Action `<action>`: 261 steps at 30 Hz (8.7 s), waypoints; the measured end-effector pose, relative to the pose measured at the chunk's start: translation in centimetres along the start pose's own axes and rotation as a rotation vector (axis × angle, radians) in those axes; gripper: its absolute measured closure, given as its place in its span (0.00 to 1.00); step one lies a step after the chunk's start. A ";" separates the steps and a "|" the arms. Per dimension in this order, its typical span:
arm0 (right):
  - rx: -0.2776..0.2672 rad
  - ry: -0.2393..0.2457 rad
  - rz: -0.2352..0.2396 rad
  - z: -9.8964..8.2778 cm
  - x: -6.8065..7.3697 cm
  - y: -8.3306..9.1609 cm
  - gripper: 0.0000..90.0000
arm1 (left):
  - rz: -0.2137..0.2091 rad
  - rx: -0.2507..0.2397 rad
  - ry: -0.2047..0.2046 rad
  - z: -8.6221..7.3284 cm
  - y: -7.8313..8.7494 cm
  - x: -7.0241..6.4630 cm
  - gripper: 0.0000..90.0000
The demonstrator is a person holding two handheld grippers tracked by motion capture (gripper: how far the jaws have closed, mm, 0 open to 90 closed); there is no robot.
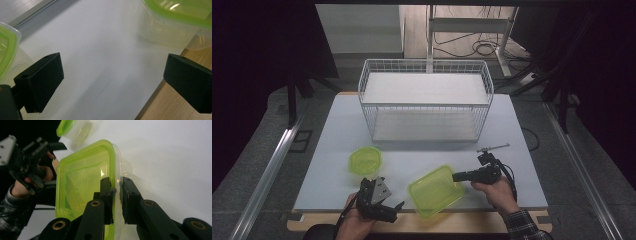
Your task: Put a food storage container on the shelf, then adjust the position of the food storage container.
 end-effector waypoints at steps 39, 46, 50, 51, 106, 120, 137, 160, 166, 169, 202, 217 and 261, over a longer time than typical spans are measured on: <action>-0.270 -0.009 0.032 8.2 2.0 5.3 0.89 | 0.013 -0.010 0.013 -0.1 0.1 0.5 0.03; -0.299 0.006 0.038 10.2 3.1 5.6 0.89 | 0.011 -0.008 0.013 -0.1 0.1 0.5 0.03; -0.318 0.011 0.041 11.3 3.7 5.7 0.89 | 0.011 -0.007 0.012 -0.1 0.0 0.5 0.03; -0.323 0.010 0.042 11.6 3.8 5.8 0.89 | 0.011 -0.007 0.011 -0.1 0.0 0.5 0.03; -0.535 -0.056 -0.145 24.5 3.9 3.6 0.89 | -0.002 -0.020 0.014 0.0 0.2 0.5 0.02; -0.506 0.043 -0.278 25.3 3.4 2.5 0.77 | -0.008 -0.014 0.008 -0.1 0.1 0.3 0.02; -0.489 0.100 -0.346 25.7 3.1 2.0 0.63 | -0.010 -0.013 0.006 0.0 0.1 0.3 0.02; -0.436 0.284 -0.342 22.6 5.3 3.4 0.27 | -0.003 -0.033 0.056 0.0 0.2 0.8 0.02; -0.428 0.320 -0.337 21.7 5.8 3.6 0.24 | -0.004 -0.031 0.075 0.0 0.3 0.9 0.03; -0.424 0.348 -0.341 21.2 6.1 3.6 0.22 | -0.002 -0.036 0.083 0.0 0.3 1.0 0.03; -0.284 0.511 -0.303 10.1 6.4 2.5 0.06 | -0.022 0.014 0.134 -0.1 0.2 1.0 0.01; -0.259 0.526 -0.347 5.2 4.5 2.0 0.02 | -0.028 -0.024 0.089 0.0 0.1 0.9 0.01; -0.161 0.501 -0.432 -3.2 -0.7 1.3 0.04 | -0.004 0.009 0.108 0.4 0.5 1.3 0.11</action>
Point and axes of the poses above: each handheld gripper's, and its own axes: y roughly backward along the jaws, z roughly out of its top, x roughly to its left, the point moved 6 cm from there along -y, roughly forward along the jaws, and after that the axes turned 6 degrees about -x, right-handed, at the moved point
